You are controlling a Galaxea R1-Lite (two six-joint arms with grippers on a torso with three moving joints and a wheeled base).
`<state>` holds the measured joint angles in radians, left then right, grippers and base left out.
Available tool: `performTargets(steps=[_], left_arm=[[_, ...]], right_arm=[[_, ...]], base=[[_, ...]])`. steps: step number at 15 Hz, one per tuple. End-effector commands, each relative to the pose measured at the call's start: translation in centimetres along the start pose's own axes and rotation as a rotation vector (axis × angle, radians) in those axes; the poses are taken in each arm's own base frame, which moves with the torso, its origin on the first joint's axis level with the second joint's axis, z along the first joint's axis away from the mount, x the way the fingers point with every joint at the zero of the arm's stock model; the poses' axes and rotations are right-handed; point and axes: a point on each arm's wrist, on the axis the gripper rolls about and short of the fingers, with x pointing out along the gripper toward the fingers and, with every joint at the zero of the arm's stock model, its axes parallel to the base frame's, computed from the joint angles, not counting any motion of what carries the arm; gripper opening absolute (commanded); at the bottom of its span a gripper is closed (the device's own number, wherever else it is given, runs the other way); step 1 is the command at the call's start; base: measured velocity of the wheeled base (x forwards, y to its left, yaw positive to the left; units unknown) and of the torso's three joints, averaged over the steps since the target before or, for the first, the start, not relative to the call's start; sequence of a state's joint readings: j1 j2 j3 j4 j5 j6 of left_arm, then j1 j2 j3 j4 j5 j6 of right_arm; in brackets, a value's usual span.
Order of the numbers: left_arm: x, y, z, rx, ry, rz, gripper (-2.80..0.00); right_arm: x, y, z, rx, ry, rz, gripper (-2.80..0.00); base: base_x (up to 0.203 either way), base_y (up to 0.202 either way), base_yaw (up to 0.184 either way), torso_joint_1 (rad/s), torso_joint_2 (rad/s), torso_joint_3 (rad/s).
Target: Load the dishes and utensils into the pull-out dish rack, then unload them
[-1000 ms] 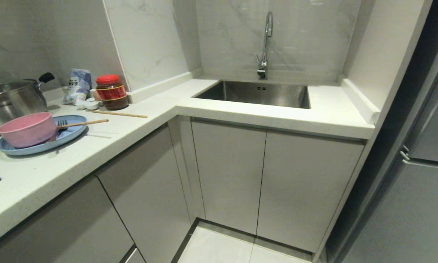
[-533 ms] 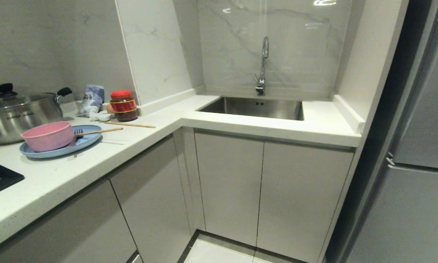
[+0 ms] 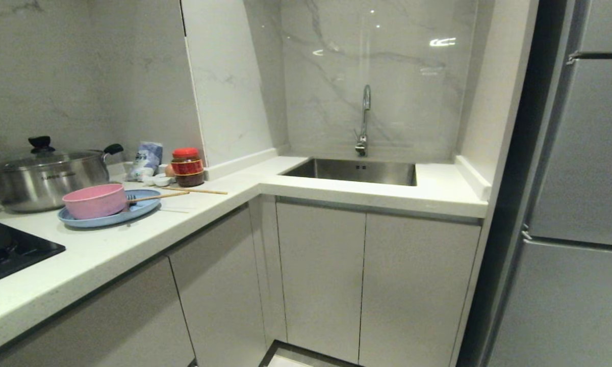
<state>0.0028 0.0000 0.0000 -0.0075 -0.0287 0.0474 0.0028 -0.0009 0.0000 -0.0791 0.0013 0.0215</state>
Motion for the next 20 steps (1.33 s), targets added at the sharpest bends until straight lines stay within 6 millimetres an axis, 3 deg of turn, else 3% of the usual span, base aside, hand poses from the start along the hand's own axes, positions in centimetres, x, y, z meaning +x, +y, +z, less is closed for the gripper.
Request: performTargets(steps=[1, 6, 20], left_arm=[[0.08, -0.01, -0.22, 0.000, 0.007, 0.000, -2.80], [0.10, 0.00, -0.24, -0.006, 0.005, 0.006, -2.80], [0.10, 0.00, -0.24, -0.006, 0.005, 0.006, -2.80]], right_arm=[[0.15, -0.02, -0.73, 0.000, 0.025, 0.000, -2.80], [0.15, -0.02, -0.73, 0.000, 0.025, 0.000, -2.80], [0.15, -0.02, -0.73, 0.000, 0.025, 0.000, -2.80]], base=[[0.000, 0.000, 0.000, 0.004, 0.01, 0.203], [0.000, 0.000, 0.000, 0.002, 0.00, 0.160], [0.000, 0.000, 0.000, 0.000, 0.00, 0.005]])
